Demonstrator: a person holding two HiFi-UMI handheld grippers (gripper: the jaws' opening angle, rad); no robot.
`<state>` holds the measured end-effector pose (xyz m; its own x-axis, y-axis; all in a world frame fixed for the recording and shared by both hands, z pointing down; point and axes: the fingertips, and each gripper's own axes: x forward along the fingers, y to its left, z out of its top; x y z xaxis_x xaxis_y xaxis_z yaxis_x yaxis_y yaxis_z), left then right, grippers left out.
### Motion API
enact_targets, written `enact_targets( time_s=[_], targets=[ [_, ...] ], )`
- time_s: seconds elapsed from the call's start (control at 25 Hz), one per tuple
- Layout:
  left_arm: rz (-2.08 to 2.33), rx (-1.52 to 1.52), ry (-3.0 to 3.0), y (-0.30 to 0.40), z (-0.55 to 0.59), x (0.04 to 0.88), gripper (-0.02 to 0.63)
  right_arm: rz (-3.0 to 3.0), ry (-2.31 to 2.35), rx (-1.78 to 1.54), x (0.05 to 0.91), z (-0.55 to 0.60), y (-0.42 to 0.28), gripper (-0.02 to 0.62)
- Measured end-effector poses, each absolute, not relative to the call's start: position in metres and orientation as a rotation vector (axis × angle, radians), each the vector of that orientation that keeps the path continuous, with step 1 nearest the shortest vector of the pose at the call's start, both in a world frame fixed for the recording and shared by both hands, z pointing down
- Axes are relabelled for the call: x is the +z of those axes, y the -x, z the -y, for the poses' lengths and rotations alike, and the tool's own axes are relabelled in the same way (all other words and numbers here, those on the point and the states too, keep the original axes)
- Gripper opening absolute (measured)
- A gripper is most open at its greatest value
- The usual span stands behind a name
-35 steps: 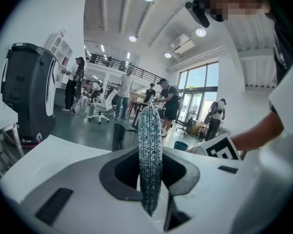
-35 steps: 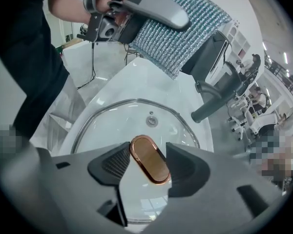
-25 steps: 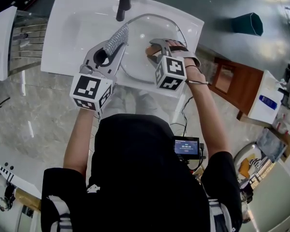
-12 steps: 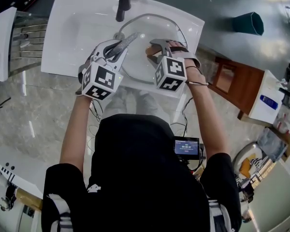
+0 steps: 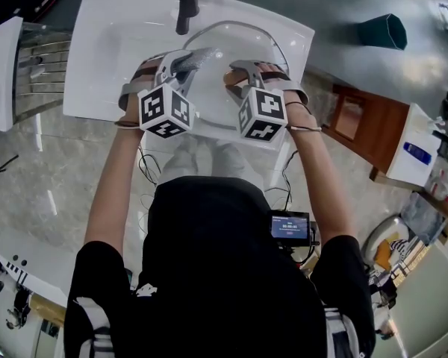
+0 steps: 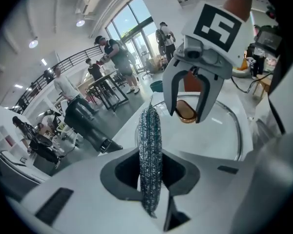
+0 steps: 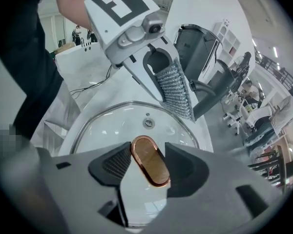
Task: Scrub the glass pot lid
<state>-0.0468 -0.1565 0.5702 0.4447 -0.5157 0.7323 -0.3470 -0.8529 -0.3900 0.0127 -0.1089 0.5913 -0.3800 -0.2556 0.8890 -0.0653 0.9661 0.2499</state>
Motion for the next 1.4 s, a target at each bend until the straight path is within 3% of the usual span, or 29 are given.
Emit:
enact_targets(
  time_s=[1.4],
  targets=[
    [-0.302,-1.608,2.152,0.040,0.143,0.611,0.069,1.971,-0.260,-0.206,0.593,0.109,-0.014,0.206]
  ],
)
